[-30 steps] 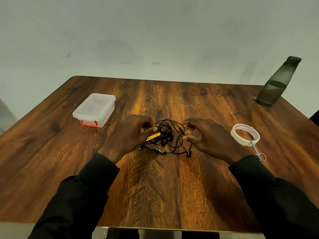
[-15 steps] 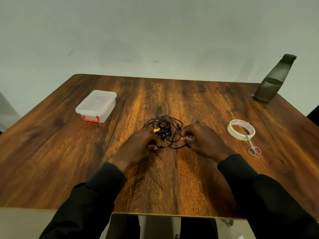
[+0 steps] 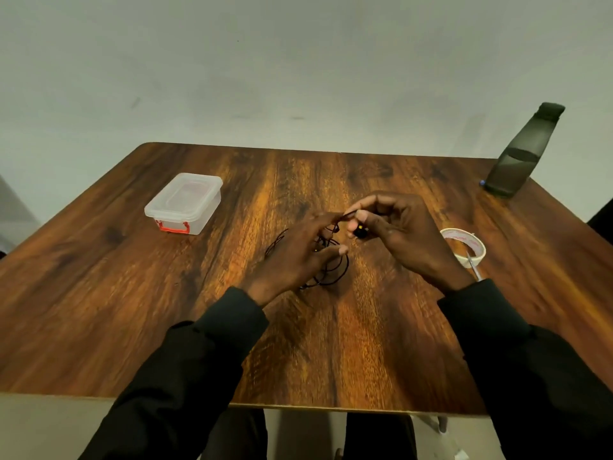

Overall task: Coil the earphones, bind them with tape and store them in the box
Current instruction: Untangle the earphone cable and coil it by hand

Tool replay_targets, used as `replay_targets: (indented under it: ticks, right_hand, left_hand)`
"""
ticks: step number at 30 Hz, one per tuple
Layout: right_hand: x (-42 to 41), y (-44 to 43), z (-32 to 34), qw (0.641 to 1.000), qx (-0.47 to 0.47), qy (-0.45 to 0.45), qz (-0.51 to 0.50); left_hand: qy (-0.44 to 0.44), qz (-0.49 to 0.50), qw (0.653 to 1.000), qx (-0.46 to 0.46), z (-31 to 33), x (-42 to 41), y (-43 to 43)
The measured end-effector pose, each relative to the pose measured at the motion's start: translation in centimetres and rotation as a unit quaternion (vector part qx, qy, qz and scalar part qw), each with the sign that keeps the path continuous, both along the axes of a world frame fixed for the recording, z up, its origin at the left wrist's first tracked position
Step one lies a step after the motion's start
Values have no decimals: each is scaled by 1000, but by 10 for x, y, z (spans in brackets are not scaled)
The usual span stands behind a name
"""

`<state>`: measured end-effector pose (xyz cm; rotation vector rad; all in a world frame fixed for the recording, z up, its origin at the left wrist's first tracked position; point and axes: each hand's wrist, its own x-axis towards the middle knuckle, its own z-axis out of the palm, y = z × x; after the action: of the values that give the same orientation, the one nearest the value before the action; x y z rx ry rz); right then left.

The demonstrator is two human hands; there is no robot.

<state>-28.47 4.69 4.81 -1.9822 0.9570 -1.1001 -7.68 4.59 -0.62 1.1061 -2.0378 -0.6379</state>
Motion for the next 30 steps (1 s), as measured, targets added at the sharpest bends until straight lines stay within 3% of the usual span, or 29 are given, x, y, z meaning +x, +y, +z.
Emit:
replay_targets:
  ticks: [3,9,14,18,21,23,26,30]
  right_hand:
    - [-2,1,5,1000,-17,-9,-13]
    - [-18,-2,3,986,-57,64,-142]
    - [-3,-2,6,981,-51,105,-152]
    - [14,-4,16,991,0,88,-104]
    - [29,1,15,987,145,-63,5]
    - [41,2,7,972,190,-132,33]
    - [55,-2,-8,971,201,-124,40]
    - [58,-5,-21,986,153,-62,0]
  left_hand:
    - [42,7,999,-16,11,-5,-4]
    - [151,96,983,-27,49,6,-1]
    - [264,16,961,87,85,5,-2]
    - [346,-10,926,151,100,2,-9]
    - [418,-18,881,219,107,0,-12]
    - [474,-37,837,270,110,1,-13]
    - [548,-79,772,311,113,5,-10]
    - [566,-87,781,249,117,19,-8]
